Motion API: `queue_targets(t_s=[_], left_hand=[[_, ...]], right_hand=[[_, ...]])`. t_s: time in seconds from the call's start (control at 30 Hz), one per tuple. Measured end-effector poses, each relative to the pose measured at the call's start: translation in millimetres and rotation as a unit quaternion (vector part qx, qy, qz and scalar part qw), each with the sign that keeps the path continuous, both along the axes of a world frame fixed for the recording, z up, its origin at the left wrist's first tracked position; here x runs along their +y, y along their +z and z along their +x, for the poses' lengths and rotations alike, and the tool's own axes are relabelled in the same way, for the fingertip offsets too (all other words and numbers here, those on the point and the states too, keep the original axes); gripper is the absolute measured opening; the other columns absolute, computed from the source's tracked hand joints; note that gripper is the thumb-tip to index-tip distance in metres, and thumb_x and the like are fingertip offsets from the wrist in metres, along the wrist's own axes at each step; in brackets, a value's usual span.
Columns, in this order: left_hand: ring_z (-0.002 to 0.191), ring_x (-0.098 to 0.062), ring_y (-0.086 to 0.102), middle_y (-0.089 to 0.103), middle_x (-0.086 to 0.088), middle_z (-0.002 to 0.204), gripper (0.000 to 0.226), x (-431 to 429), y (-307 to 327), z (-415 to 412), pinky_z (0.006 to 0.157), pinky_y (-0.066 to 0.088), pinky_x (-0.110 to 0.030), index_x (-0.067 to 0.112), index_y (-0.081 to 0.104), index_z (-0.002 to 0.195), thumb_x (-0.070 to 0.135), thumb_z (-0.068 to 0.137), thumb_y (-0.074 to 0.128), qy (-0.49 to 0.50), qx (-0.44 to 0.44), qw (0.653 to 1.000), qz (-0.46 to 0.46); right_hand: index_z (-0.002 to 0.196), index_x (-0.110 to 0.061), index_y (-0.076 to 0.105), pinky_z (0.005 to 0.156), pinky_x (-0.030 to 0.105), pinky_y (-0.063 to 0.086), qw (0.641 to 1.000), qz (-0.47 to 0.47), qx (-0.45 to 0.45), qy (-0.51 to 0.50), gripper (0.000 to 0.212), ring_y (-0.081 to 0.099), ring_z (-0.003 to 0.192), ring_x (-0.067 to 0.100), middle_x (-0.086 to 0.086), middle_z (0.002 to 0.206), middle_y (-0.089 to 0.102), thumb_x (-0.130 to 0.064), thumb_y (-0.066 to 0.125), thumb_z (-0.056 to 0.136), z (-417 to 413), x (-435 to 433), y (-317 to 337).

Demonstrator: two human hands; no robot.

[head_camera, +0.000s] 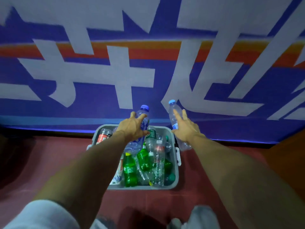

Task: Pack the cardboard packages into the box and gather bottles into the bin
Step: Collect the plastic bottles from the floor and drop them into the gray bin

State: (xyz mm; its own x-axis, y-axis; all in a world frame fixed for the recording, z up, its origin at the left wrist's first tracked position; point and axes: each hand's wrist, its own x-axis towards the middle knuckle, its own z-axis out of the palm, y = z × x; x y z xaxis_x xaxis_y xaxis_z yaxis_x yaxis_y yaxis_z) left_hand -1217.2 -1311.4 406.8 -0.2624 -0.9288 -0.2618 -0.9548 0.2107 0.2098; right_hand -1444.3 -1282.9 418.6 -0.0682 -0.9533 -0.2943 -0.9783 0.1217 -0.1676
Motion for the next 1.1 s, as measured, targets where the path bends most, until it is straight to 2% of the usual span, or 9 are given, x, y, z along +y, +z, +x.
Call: queue_targets(t_s=[0.17, 0.3, 0.5, 0.63, 0.9, 1.0, 1.1], left_hand=[[0.113, -0.043, 0.059, 0.032, -0.013, 0.149, 0.075, -39.8, -125.2, -11.4, 0.090, 0.049, -0.046, 0.033, 0.030, 0.150, 0.062, 0.088, 0.061, 0.010, 0.009, 0.999, -0.029], [0.121, -0.041, 0.055, 0.031, -0.014, 0.152, 0.079, -57.6, -170.3, -13.1, 0.095, 0.046, -0.046, 0.033, 0.026, 0.154, 0.067, 0.089, 0.055, 0.007, 0.003, 0.999, -0.042], [0.122, -0.038, 0.055, 0.030, -0.012, 0.154, 0.080, -60.7, -173.3, -15.4, 0.095, 0.049, -0.045, 0.037, 0.021, 0.156, 0.070, 0.089, 0.051, 0.008, -0.014, 1.000, -0.014], [0.116, -0.039, 0.058, 0.039, -0.013, 0.145, 0.074, -64.9, -176.9, -16.7, 0.093, 0.050, -0.046, 0.038, 0.025, 0.153, 0.066, 0.091, 0.053, 0.012, 0.005, 1.000, -0.021], [0.117, -0.040, 0.057, 0.039, -0.013, 0.146, 0.074, -76.3, -181.9, -18.4, 0.095, 0.049, -0.045, 0.042, 0.026, 0.153, 0.057, 0.089, 0.061, 0.066, 0.024, 0.998, 0.000], [0.114, -0.039, 0.058, 0.039, -0.013, 0.145, 0.072, -74.1, -187.6, -18.0, 0.096, 0.051, -0.046, 0.040, 0.028, 0.152, 0.056, 0.089, 0.059, 0.077, 0.027, 0.997, 0.014], [0.110, -0.037, 0.060, 0.042, -0.012, 0.139, 0.070, -73.9, -187.6, -17.5, 0.095, 0.051, -0.047, 0.039, 0.031, 0.150, 0.058, 0.089, 0.058, 0.079, 0.031, 0.996, 0.015]], right_hand=[[0.159, -0.035, -0.007, 0.094, 0.038, 0.043, 1.000, -0.009, 0.012, -0.012, 0.089, 0.044, 0.135, 0.036, 0.007, 0.167, -0.012, -0.025, 0.056, 0.097, -17.1, -28.3, -134.5], [0.158, -0.039, -0.007, 0.097, 0.040, 0.043, 0.999, -0.015, -0.024, -0.033, 0.091, 0.046, 0.133, 0.038, 0.006, 0.167, -0.010, -0.029, 0.059, 0.096, -13.6, -34.1, -188.5], [0.157, -0.040, -0.010, 0.103, 0.042, 0.047, 0.993, 0.021, -0.079, -0.084, 0.091, 0.042, 0.138, 0.039, 0.006, 0.166, -0.013, -0.032, 0.060, 0.098, -14.4, -22.3, -208.5], [0.158, -0.035, -0.009, 0.094, 0.037, 0.044, 0.994, 0.025, -0.071, -0.085, 0.085, 0.041, 0.140, 0.037, 0.008, 0.167, -0.010, -0.028, 0.054, 0.101, -12.2, -26.9, -219.6], [0.159, -0.033, -0.007, 0.115, 0.048, 0.033, 0.990, 0.038, -0.111, -0.083, 0.081, 0.031, 0.145, 0.040, 0.010, 0.166, -0.014, -0.029, 0.052, 0.103, -16.4, -28.5, -226.7], [0.159, -0.031, -0.008, 0.115, 0.049, 0.034, 0.988, 0.047, -0.121, -0.086, 0.080, 0.033, 0.143, 0.043, 0.012, 0.164, -0.020, -0.038, 0.049, 0.104, -16.6, -31.1, -228.6], [0.159, -0.027, -0.009, 0.117, 0.049, 0.027, 0.987, 0.050, -0.123, -0.087, 0.078, 0.025, 0.147, 0.042, 0.013, 0.164, -0.022, -0.046, 0.043, 0.104, -14.2, -33.7, -227.1]])
